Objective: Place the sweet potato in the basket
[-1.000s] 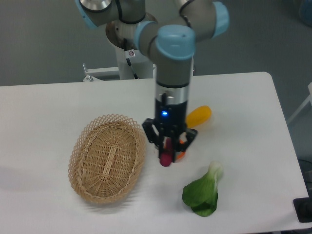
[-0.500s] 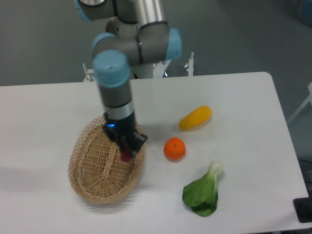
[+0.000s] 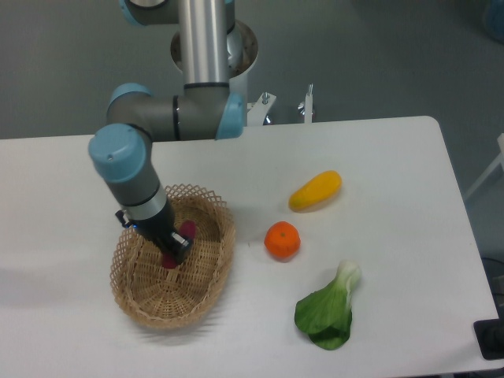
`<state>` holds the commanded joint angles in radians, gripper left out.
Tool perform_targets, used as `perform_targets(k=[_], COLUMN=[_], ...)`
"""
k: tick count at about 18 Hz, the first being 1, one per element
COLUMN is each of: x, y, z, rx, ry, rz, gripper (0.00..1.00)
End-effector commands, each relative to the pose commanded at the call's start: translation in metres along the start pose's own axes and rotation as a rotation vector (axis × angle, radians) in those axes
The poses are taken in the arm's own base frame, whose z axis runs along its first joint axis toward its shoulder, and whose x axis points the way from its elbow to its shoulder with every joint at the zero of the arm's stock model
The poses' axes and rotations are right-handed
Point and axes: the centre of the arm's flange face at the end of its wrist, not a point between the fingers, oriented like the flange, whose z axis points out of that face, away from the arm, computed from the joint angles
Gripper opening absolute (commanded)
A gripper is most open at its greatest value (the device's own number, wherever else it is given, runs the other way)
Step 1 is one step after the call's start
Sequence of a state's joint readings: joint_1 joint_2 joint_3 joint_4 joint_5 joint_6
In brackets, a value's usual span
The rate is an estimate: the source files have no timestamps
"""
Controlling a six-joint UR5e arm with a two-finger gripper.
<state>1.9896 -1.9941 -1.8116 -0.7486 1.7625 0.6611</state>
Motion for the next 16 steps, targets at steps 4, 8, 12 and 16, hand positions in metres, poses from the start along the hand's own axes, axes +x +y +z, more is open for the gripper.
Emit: perform_targets(k=[4, 8, 12, 16], x=[0.004, -0.002, -0.039, -0.102], y=[-0.002, -0.003, -0.002, 0.029], z=[0.004, -0.011, -0.052, -0.077], rx=[-0.004, 0.010, 0.069, 0.115], ry=[0.006, -0.024, -0.079, -0.105], rz=[0.010, 0.003, -0.049, -0.152], gripper=[0.53, 1.00, 1.00, 1.00])
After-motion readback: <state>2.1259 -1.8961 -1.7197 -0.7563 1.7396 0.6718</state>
